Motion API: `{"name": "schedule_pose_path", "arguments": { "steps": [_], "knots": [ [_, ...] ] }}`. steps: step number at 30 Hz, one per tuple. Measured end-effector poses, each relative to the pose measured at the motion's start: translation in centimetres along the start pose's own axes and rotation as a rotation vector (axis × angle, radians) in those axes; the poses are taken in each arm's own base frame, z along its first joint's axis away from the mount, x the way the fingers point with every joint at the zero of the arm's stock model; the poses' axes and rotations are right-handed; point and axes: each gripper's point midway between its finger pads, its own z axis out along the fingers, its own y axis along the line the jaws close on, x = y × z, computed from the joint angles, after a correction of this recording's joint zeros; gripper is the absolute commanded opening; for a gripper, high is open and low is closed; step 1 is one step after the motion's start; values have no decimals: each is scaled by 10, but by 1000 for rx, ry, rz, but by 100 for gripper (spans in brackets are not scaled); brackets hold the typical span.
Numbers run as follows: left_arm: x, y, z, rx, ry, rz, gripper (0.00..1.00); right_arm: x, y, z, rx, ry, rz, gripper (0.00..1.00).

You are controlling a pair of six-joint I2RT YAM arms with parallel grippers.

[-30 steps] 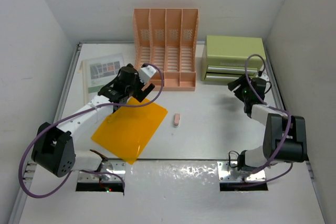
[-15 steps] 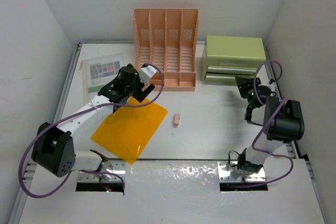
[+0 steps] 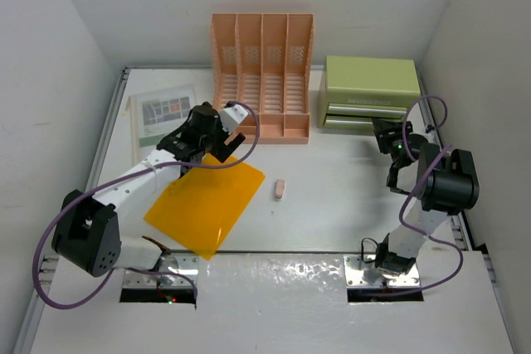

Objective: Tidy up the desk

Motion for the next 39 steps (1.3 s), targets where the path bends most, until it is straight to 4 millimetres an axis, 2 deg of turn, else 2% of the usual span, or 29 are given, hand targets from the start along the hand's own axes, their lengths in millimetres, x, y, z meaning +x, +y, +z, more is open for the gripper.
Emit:
{"name": "schedule_pose_path", "arguments": {
  "steps": [4, 12, 22, 32, 39],
  "knots": [
    [0, 0, 0, 0, 0, 0, 100, 1, -5, 3, 12, 6, 18, 50],
    [0, 0, 0, 0, 0, 0, 100, -2, -2, 11, 1, 0, 33, 49],
    [0, 0, 0, -1, 1, 0, 100, 4, -20, 17, 48, 12, 67, 48],
    [1, 2, 0, -10, 6, 0, 100, -2, -16, 30, 25, 3, 71, 45],
    [5, 0, 3, -9, 22, 3, 100, 2, -25, 33, 43, 10, 91, 45]
  ]
}}
